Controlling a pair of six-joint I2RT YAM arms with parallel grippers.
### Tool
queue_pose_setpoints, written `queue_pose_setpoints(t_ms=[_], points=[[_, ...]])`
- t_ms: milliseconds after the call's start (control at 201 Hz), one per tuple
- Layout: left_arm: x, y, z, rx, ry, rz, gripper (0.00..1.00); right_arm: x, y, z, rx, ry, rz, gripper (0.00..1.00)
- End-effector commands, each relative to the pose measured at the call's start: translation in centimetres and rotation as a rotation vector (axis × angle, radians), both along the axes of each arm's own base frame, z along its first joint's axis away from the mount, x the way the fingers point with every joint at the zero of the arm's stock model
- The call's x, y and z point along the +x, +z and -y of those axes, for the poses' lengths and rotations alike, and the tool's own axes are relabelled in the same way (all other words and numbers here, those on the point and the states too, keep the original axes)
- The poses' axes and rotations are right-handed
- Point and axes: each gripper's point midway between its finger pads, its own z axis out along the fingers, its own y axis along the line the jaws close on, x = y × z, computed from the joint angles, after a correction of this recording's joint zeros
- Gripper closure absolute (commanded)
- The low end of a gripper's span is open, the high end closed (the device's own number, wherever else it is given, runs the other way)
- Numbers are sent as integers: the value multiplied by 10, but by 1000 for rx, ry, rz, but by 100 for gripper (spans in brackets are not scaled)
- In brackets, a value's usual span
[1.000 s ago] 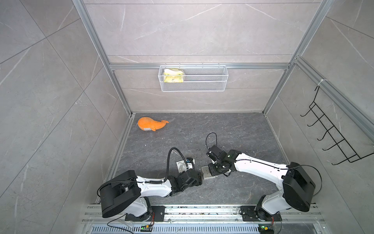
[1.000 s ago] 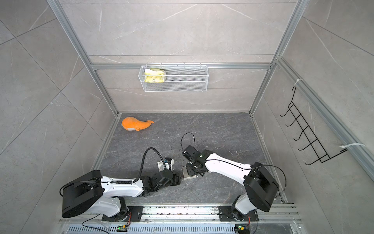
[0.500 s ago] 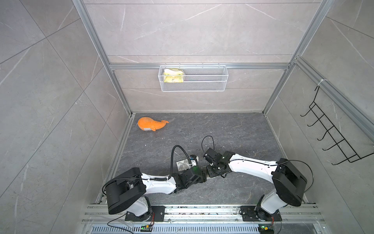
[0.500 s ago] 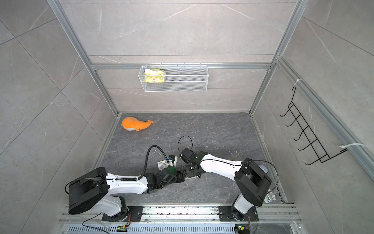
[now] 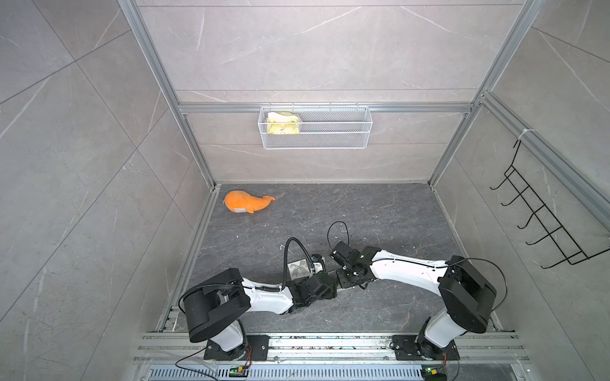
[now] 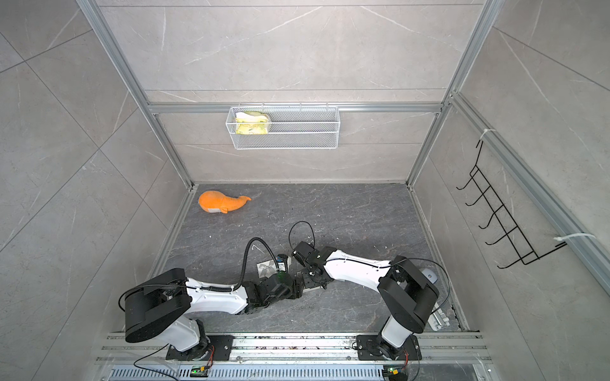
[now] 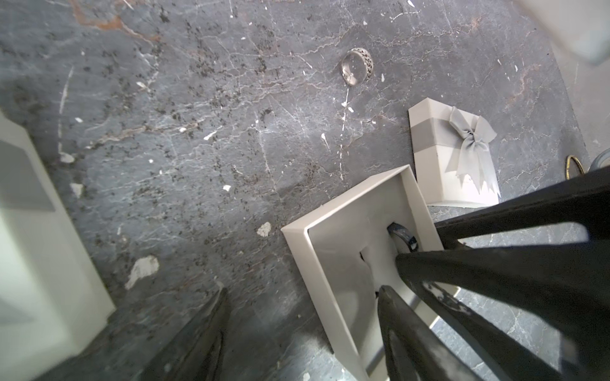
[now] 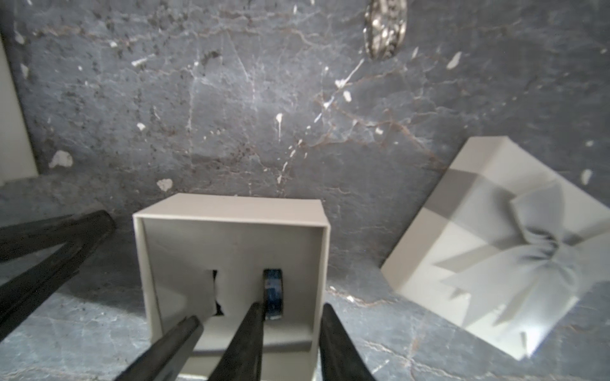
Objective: Take the rings out of the lift-off lid box
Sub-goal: Place the ring at the center of the board, then take out the ring from the jewelry box.
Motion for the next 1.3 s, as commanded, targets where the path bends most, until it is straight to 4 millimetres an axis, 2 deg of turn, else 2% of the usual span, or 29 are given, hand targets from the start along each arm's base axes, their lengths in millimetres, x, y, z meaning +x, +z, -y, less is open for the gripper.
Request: queue_pose_setpoints(t_ms=[0,95,199,393,478,851,1294], points=[[2,1,8,-3,-3,-11,28,8,20,1,-3,-16,56,66],[2,-2,9,12,-3,-18,29,9,25,3,-10,-12,69,60],[2,-4,9,19,-2,-22,29,9,28,4,-6,-11,77,59],[1,-5,5,23,4,-23,30,3,34,-9,54,14,73,68],[1,-5,3,26,8,-24,31,2,30,-12,54,20,60,71],[1,-9,-4,63,27,-36,36,4,9,-16,22,28,35,73],[-1,-22,-4,105,26,-65,38,7,-2,-18,-2,26,24,78]])
